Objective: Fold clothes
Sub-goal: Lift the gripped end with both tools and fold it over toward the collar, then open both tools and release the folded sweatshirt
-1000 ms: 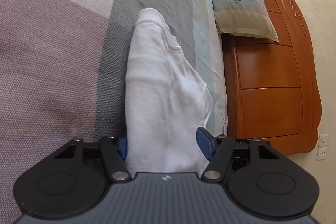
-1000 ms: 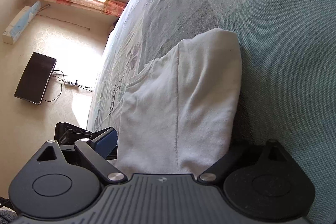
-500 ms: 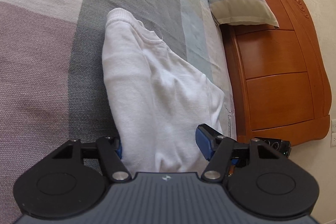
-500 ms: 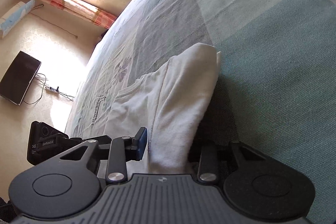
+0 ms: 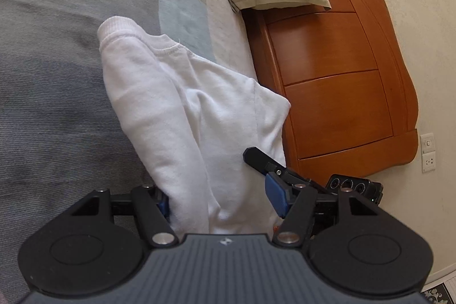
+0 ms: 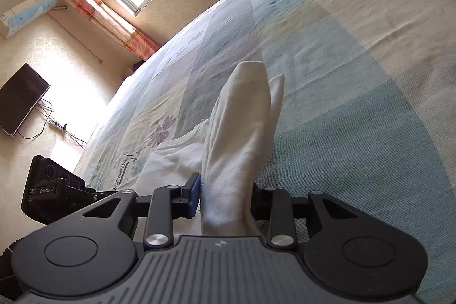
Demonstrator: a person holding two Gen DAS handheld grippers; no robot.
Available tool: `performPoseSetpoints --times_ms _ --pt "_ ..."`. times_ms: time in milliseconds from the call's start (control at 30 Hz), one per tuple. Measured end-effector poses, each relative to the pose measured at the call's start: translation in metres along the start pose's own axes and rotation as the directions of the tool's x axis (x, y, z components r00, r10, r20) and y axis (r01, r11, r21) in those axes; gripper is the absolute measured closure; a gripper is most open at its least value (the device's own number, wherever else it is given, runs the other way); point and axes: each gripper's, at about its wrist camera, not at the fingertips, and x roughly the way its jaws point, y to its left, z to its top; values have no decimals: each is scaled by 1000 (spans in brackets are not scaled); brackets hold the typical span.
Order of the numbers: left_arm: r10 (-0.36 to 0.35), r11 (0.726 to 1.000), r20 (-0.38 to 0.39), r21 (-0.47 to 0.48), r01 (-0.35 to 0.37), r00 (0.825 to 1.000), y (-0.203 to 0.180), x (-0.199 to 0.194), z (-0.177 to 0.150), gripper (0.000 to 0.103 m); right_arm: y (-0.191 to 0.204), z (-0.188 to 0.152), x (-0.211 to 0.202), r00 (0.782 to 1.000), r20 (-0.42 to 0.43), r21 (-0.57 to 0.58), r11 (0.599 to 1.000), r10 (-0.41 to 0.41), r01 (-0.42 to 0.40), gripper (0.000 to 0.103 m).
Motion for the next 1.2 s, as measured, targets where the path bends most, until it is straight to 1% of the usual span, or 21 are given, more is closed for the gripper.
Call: performPoseSetpoints --times_ms 100,233,400,467,567,633,700,733,800,833,867,900,967,1000,1033,1100,1133,1167,1200 --pt "-26 999 -42 35 28 999 -16 33 9 41 -16 10 -25 997 44 -4 998 -59 59 65" --pt "-56 995 -91 72 63 994 -36 84 20 41 -45 26 -54 985 102 14 990 -140 139 65" --pt "-80 992 -136 85 92 987 -51 138 26 41 -78 48 -77 956 153 16 967 -252 253 65" --pt "-87 991 -142 87 100 986 -55 157 29 41 -92 56 -84 939 171 22 954 -299 300 65" --pt "-88 991 -151 92 102 985 -55 178 29 41 -112 67 -91 919 185 30 936 -349 350 65" --pt "-81 991 -164 89 97 983 -49 185 27 41 -127 69 -93 910 184 48 928 -371 368 65" --pt "-58 994 -181 85 74 982 -37 186 20 41 -142 68 -92 901 177 66 918 -396 390 65" --pt "-31 995 -197 87 49 980 -31 186 17 41 -149 67 -91 894 170 73 910 -414 408 65" --pt "29 992 -221 124 -2 975 -22 176 14 41 -161 63 -86 862 140 75 874 -486 481 60" --pt "58 987 -224 158 -22 973 -18 165 13 41 -166 60 -84 841 127 74 851 -526 521 56" --pt "81 981 -217 192 -39 973 -17 152 13 40 -168 58 -86 810 125 68 820 -572 568 52" --pt "96 973 -200 227 -50 975 -19 140 15 39 -167 55 -94 789 140 63 801 -598 596 52" --pt "117 944 -141 324 -66 983 -29 112 21 37 -155 49 -117 762 206 48 784 -614 619 52" --pt "120 928 -118 365 -69 986 -36 106 24 34 -147 44 -125 767 236 29 793 -597 608 51" --pt "113 914 -106 402 -62 988 -47 107 31 32 -140 40 -128 782 250 3 808 -571 589 49" --pt "81 887 -107 462 -23 991 -77 128 50 30 -126 33 -131 811 268 -51 833 -520 551 48" --pt "56 879 -128 476 12 990 -89 143 54 29 -123 30 -125 826 248 -77 839 -506 538 48" --pt "39 873 -148 486 38 988 -94 156 52 28 -124 27 -117 829 228 -98 835 -510 541 48" --pt "35 868 -163 493 50 986 -97 170 49 28 -129 24 -109 824 206 -105 825 -528 556 48"
